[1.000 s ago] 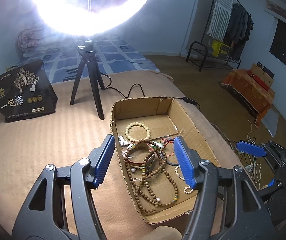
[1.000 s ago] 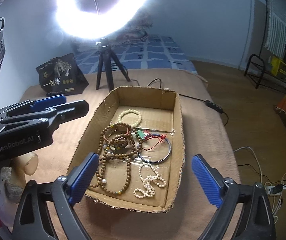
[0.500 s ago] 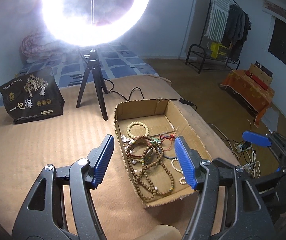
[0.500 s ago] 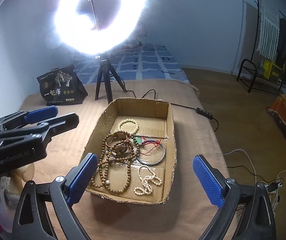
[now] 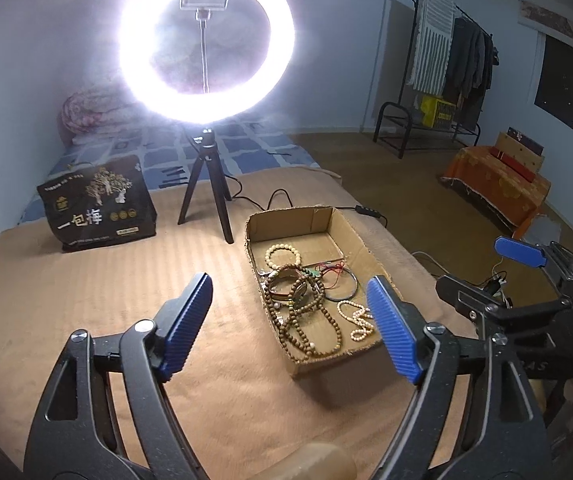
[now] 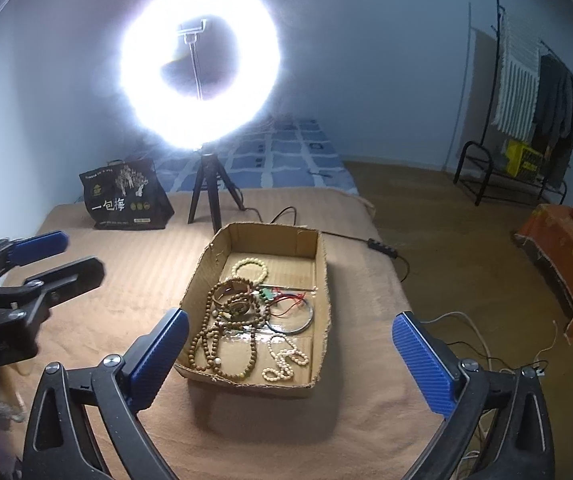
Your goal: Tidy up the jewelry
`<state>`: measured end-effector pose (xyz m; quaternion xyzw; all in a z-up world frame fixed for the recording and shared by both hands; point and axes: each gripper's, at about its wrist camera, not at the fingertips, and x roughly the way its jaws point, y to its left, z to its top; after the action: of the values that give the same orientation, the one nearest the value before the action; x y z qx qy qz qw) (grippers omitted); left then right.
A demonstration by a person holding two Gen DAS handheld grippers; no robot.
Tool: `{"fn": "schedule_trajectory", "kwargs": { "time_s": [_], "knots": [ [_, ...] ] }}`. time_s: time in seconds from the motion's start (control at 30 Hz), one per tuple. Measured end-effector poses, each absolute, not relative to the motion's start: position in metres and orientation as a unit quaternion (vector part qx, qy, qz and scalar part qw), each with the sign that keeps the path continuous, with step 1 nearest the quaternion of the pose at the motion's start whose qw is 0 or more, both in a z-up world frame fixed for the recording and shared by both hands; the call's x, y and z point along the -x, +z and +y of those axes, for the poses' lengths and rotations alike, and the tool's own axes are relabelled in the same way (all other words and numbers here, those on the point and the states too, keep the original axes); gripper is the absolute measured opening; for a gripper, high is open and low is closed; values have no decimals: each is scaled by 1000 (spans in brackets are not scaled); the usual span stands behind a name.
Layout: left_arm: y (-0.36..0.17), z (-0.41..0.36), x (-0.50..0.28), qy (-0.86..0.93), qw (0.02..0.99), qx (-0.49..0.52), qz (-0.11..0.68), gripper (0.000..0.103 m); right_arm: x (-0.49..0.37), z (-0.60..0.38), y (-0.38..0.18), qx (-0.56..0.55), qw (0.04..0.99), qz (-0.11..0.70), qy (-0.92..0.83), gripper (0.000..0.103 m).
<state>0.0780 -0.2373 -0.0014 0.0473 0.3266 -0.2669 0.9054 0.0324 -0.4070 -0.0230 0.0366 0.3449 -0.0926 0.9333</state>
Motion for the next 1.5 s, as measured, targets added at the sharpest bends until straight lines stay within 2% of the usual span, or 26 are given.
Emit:
{"fn": "schedule_trajectory", "kwargs": {
  "time_s": [0.3, 0.7, 0.93, 1.1, 1.5],
  "knots": [
    [21, -229, -41, -259, 915, -58, 304, 89, -10, -407, -12, -55, 937, 333, -94, 103],
    [20, -224, -6, -246, 925, -62, 281, 89, 11, -401, -7, -53, 942, 316, -98, 103],
    [7, -232, -4, -243, 920, -80, 296, 90, 9, -403, -10, -48, 940, 319, -109, 103],
    [5, -229, -6, -242, 920, -72, 299, 97, 8, -404, -13, -49, 938, 325, -111, 103],
    [3, -225, -8, -235, 922, -66, 300, 98, 7, -407, -15, -56, 937, 327, -111, 103]
  ]
}}
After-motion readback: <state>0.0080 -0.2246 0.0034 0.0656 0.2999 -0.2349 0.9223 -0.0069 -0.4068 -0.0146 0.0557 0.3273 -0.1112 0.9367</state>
